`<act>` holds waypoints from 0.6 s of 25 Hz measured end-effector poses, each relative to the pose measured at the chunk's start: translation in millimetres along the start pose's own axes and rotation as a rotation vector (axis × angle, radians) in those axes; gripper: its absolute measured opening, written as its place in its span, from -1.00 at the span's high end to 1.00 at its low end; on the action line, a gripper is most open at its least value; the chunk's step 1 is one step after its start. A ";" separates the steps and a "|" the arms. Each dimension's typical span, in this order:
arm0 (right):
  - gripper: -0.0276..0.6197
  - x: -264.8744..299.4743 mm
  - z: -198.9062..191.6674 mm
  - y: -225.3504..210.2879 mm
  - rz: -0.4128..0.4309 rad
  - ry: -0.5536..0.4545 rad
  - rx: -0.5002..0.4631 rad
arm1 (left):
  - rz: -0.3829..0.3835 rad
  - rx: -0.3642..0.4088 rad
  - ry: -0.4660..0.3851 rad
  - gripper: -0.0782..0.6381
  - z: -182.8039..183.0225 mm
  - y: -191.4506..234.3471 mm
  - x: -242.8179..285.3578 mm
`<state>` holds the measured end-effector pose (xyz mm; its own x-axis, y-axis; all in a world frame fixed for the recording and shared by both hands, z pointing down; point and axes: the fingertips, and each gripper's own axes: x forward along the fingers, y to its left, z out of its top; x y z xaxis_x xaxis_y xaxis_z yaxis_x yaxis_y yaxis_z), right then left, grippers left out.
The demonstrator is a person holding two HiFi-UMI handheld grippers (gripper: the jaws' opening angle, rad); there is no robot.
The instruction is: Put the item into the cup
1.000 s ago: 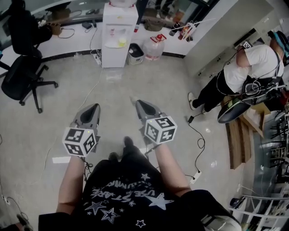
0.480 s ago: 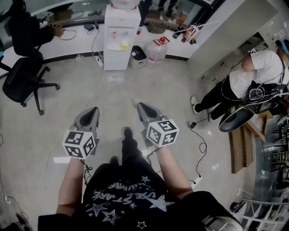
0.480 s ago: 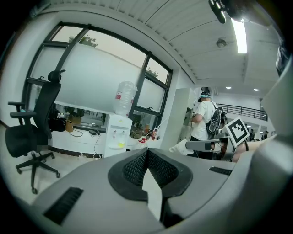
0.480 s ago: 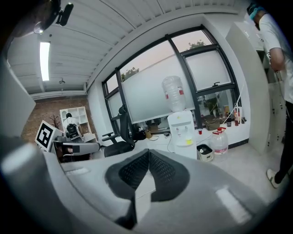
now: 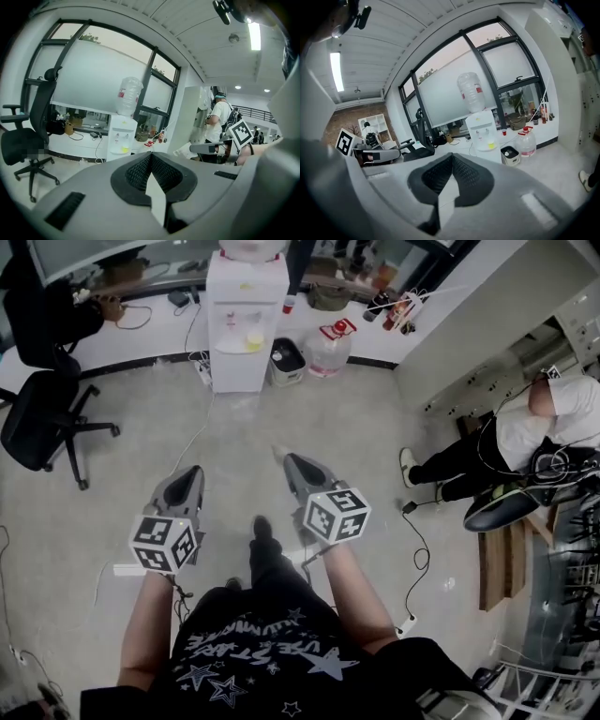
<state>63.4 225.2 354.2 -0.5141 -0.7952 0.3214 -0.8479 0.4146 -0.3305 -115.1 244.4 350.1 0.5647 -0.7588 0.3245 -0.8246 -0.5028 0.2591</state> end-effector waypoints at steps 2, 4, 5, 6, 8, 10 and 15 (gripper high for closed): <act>0.91 11.0 11.2 -15.7 0.003 0.000 0.005 | 0.011 -0.001 0.004 0.77 7.7 2.4 15.5; 0.91 22.0 21.7 -29.1 0.009 -0.001 0.011 | 0.023 -0.005 0.005 0.77 14.6 5.1 29.7; 0.91 27.9 26.4 -35.2 0.013 -0.001 0.014 | 0.028 -0.006 0.007 0.77 17.6 6.8 36.9; 0.91 33.8 30.6 -41.0 0.017 0.000 0.017 | 0.034 -0.006 0.009 0.77 20.5 8.7 44.3; 0.91 44.0 37.7 -51.5 0.026 0.003 0.020 | 0.043 -0.008 0.012 0.77 26.0 11.8 58.8; 0.91 51.5 42.9 -60.7 0.036 0.008 0.019 | 0.051 -0.011 0.011 0.77 31.0 13.5 72.4; 0.91 69.8 56.5 -84.9 0.057 0.024 -0.010 | 0.063 -0.011 0.004 0.77 46.9 13.1 111.0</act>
<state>106.8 109.5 354.6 -0.5640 -0.7598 0.3233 -0.8186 0.4629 -0.3400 -64.8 134.2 346.9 0.5121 -0.7868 0.3444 -0.8579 -0.4496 0.2486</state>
